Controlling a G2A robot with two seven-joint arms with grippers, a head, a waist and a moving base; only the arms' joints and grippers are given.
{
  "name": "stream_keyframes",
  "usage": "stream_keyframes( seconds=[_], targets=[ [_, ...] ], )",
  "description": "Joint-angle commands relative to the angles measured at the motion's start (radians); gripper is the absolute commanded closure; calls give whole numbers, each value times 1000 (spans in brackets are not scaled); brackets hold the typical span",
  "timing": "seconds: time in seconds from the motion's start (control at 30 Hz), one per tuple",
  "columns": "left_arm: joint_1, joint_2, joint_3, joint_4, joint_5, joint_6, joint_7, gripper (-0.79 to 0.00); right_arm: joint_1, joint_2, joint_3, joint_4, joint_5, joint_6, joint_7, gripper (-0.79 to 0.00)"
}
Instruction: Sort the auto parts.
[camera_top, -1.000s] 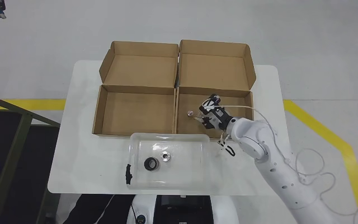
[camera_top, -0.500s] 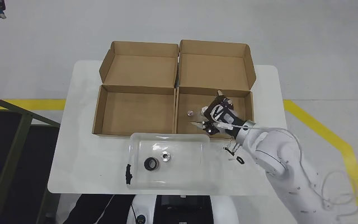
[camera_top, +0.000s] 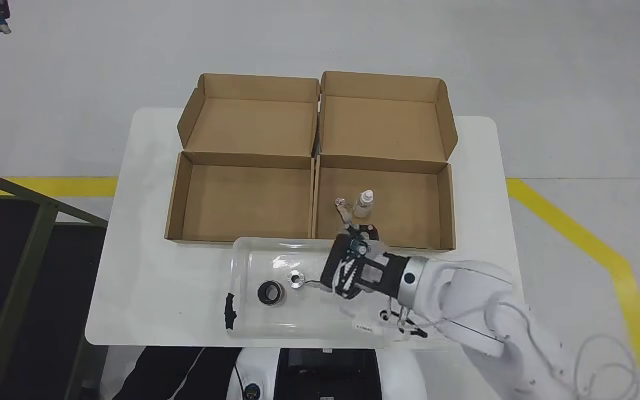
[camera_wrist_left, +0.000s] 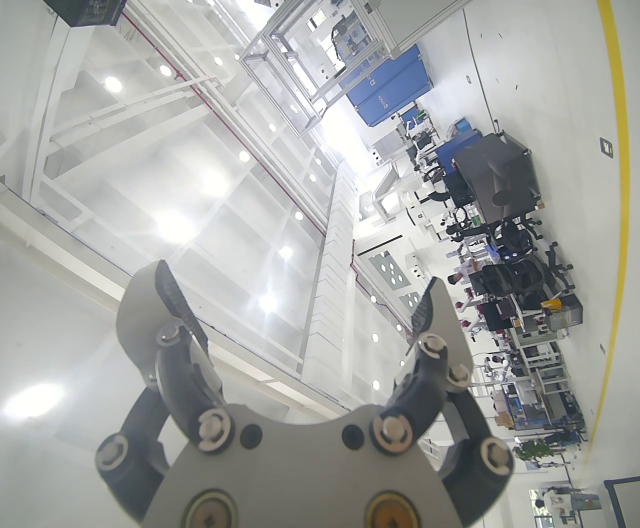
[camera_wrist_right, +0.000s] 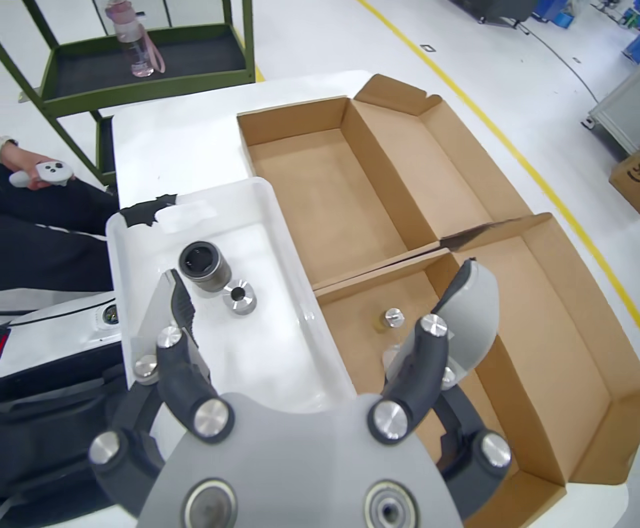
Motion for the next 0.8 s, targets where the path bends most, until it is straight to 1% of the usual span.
stream_keyframes(
  seconds=[0.0,0.3,0.5,0.77],
  targets=[
    [0,0,0,0,0,0,0,-785,9,-2,-29,3,2,-10,19,-785],
    [0,0,0,0,0,0,0,-785,43,-19,-167,35,-64,-9,62,-785],
    [0,0,0,0,0,0,0,-785,86,-39,-262,109,-123,8,74,-785],
    [0,0,0,0,0,0,0,-785,144,-64,-329,198,-127,25,91,-785]
  ],
)
